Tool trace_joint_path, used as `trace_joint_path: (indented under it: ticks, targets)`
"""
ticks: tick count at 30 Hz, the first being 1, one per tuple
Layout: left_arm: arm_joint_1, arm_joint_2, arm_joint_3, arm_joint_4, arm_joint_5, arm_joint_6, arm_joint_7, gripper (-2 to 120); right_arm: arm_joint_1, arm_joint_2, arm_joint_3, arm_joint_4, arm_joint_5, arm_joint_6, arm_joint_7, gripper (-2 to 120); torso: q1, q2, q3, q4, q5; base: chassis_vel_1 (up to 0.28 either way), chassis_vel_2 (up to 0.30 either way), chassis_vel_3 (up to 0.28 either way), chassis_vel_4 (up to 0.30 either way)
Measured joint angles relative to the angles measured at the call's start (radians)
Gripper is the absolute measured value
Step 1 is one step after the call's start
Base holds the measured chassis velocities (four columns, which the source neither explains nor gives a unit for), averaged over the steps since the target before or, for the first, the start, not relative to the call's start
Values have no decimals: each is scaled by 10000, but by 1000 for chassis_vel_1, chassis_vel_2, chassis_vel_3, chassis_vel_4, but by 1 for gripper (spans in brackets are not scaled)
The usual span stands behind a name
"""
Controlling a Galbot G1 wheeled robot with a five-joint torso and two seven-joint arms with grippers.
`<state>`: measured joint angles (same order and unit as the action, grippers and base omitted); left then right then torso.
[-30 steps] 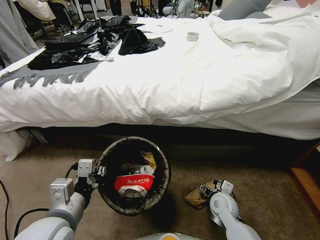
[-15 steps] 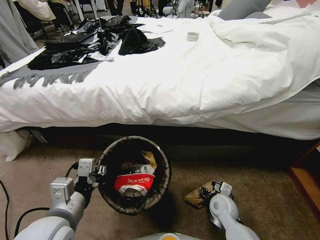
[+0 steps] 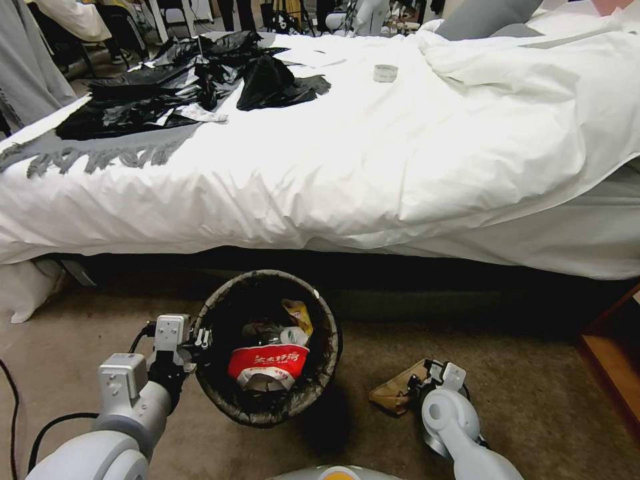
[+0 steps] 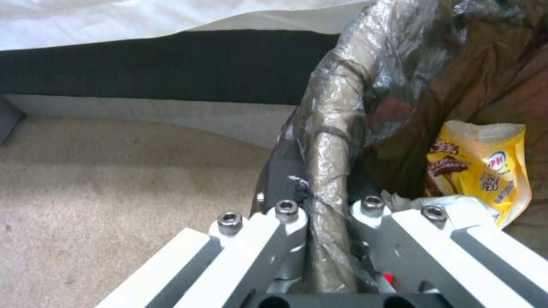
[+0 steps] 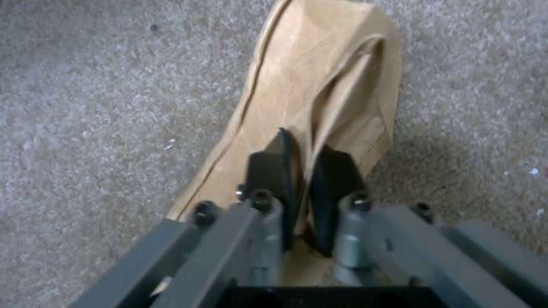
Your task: Pick up the trash bin, then pick up the garbage from the floor and place it into the trash bin.
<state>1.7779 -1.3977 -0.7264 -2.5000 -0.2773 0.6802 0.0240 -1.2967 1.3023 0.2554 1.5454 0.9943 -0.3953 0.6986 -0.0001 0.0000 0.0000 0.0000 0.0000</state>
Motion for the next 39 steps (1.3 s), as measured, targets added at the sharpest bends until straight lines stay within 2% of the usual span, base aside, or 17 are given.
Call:
trace_joint_path:
  ticks: [3,17,21,25,26,28,29,31,33,34,36,37,39]
  targets:
    - [17,0,-13,0,0,-1,1,1,-47,-1,12,-6,-237,62,-159,0,0,0,0,0,0,0,0,0,0]
    - [81,-40,8,0,19,-3,2,1,-221,-81,139,391,-420,71,-339,0,0,0,0,0,1,0,0,0,0]
    - [123,-44,-11,0,20,-3,2,1,-487,-136,381,1020,-764,-25,-537,0,0,0,0,1,0,0,0,0,0]
    - [155,-43,-23,0,19,-3,-6,1,-1295,-261,1146,2802,-3003,-282,-1774,0,1,0,0,-2,0,0,0,0,0]
    - [155,-43,-23,0,19,-3,-6,1,-1295,-261,1146,2802,-3003,-282,-1774,0,1,0,0,-2,0,0,0,0,0]
    - [153,-33,-20,0,19,0,-10,1,-1662,-587,1340,3884,-3164,-512,-2212,0,1,0,0,-1,1,0,0,0,0]
    - [153,-33,-20,0,19,0,-10,1,-1662,-587,1340,3884,-3164,-512,-2212,0,1,0,0,-1,1,0,0,0,0]
    - [149,-9,-16,0,14,9,-11,1,-2028,-1122,1496,5396,-2980,-842,-2506,0,0,0,0,0,0,0,0,0,0]
    - [145,10,-12,0,10,14,-12,1,-2203,-1587,1558,6307,-2779,-1032,-2632,0,0,0,0,1,-2,0,0,0,0]
    - [145,10,-12,0,10,14,-12,1,-2203,-1587,1558,6307,-2779,-1032,-2632,0,0,0,0,1,-2,0,0,0,0]
    - [142,32,-9,0,-2,21,-13,1,-2388,-2203,1619,7223,-2623,-1214,-2857,0,0,0,0,0,1,0,0,0,0]
    - [142,32,-9,0,-2,21,-13,1,-2388,-2203,1619,7223,-2623,-1214,-2857,0,0,0,0,0,1,0,0,0,0]
    - [144,62,-7,0,-22,30,-14,1,-2510,-2668,1663,7865,-2639,-1307,-3161,0,0,0,0,0,0,0,0,0,0]
